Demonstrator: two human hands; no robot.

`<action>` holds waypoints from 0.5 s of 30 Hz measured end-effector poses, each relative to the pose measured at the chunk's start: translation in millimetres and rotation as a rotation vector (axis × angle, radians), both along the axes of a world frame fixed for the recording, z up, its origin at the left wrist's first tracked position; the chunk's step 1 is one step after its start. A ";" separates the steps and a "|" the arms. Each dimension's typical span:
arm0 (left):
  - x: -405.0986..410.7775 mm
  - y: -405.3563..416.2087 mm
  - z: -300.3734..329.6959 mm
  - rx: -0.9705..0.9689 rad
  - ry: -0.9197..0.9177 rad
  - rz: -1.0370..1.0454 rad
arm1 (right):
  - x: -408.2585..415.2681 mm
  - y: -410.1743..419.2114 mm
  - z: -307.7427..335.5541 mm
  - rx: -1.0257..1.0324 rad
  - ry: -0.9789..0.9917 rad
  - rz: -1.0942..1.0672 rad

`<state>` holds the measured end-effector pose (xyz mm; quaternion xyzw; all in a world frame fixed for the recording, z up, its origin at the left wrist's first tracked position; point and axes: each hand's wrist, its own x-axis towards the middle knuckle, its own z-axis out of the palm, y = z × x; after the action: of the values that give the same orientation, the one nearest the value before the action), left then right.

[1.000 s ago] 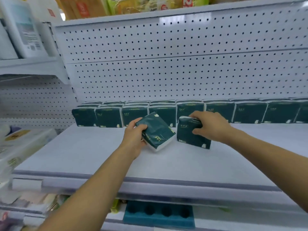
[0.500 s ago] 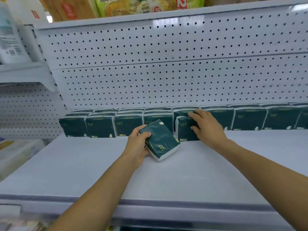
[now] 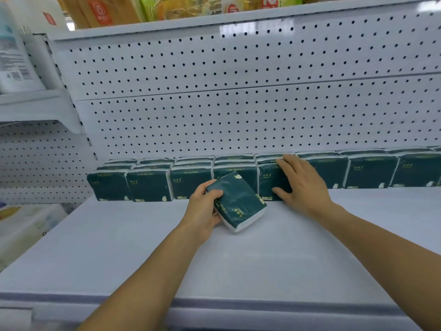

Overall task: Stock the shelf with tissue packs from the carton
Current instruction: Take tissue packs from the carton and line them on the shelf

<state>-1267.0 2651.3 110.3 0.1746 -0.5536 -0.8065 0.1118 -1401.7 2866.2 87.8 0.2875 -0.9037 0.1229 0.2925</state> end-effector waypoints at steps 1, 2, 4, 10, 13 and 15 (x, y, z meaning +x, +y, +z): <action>-0.5 -1.1 0.0 0.004 0.001 -0.003 | 0.4 0.2 -0.5 0.016 0.003 -0.005; -1.2 -2.0 0.1 0.010 0.002 -0.005 | 0.3 -0.4 -0.3 0.022 0.008 -0.010; -2.3 -2.7 1.0 0.021 0.007 -0.011 | -1.0 -3.6 0.6 0.019 0.029 -0.018; -0.6 -4.5 3.8 0.029 0.015 -0.040 | 3.3 -10.2 -1.4 0.025 0.084 -0.017; 0.6 -8.4 4.2 0.050 0.039 -0.050 | 25.7 -13.0 2.0 0.072 0.124 0.245; 1.2 -10.2 4.9 -0.010 0.047 -0.054 | 42.9 -14.8 1.9 0.096 0.124 0.384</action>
<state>-1265.8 2641.1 115.2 0.1402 -0.5594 -0.8104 0.1038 -1358.7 2851.4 89.6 0.4748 -0.8176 0.1155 0.3046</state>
